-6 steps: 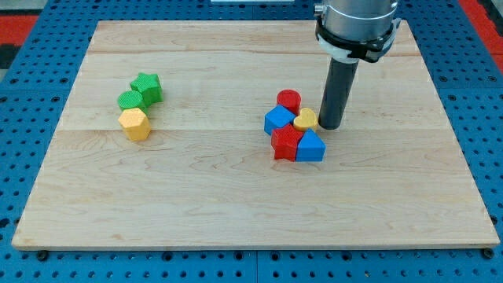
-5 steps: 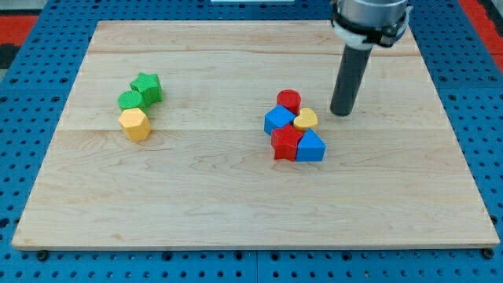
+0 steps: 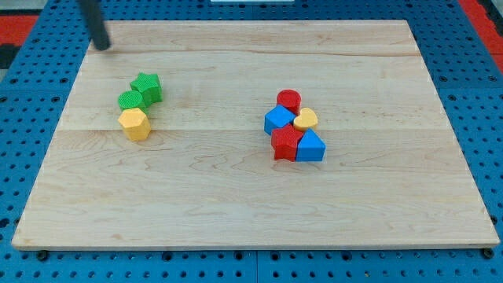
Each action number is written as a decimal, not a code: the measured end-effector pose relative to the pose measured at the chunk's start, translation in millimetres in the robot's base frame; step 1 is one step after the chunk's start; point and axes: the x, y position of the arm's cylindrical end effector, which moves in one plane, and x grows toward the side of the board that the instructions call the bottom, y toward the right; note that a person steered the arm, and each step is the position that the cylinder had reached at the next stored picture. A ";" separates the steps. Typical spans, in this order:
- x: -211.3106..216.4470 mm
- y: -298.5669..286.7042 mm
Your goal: Separate green star and green circle
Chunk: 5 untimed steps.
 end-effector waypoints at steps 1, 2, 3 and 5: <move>9.7 -2.1; 34.9 30.0; 77.0 75.4; 112.5 224.2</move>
